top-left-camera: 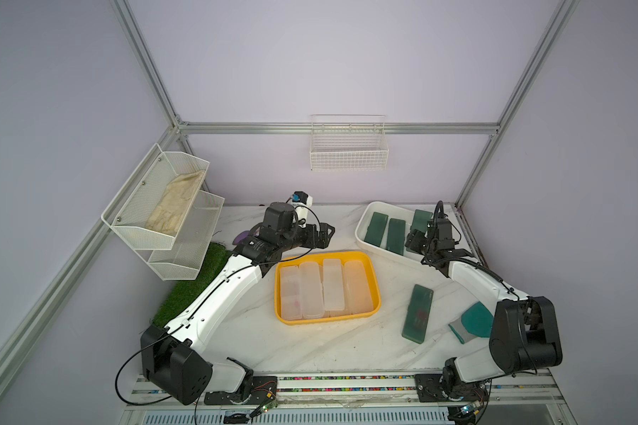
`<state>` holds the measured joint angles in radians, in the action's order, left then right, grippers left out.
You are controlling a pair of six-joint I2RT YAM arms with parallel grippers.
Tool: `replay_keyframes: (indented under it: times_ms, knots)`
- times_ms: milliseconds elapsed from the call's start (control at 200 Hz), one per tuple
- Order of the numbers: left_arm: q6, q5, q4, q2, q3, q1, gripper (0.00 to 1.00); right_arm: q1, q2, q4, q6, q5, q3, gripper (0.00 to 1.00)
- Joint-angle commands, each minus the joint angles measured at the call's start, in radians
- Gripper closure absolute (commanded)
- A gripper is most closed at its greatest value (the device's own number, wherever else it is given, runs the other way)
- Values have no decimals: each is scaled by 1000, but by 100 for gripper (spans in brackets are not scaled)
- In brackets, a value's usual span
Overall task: Place the pencil cases by color into the storage box
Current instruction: Place the pencil case at the storage box.
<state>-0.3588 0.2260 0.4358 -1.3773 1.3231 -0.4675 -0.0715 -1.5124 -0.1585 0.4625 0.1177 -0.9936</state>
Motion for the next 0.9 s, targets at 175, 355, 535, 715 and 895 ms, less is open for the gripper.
replay_keyframes:
  times_ms: [175,355,535,715,895]
  knots:
    - [77,116,-126,24,-56,-76,0,69,-110,18,-88,-76,-34,41]
    - [78,136,-153,25,-64,-90,0,72,-185,40,-149,-86,-64,41]
    - [77,138,-160,32,-67,-96,0,76,-229,81,-167,-81,-77,41]
    - [72,134,-165,32,-68,-98,0,78,-279,103,-190,-85,-97,41]
    - [70,133,-168,28,-67,-98,0,80,-328,112,-212,-94,-118,41]
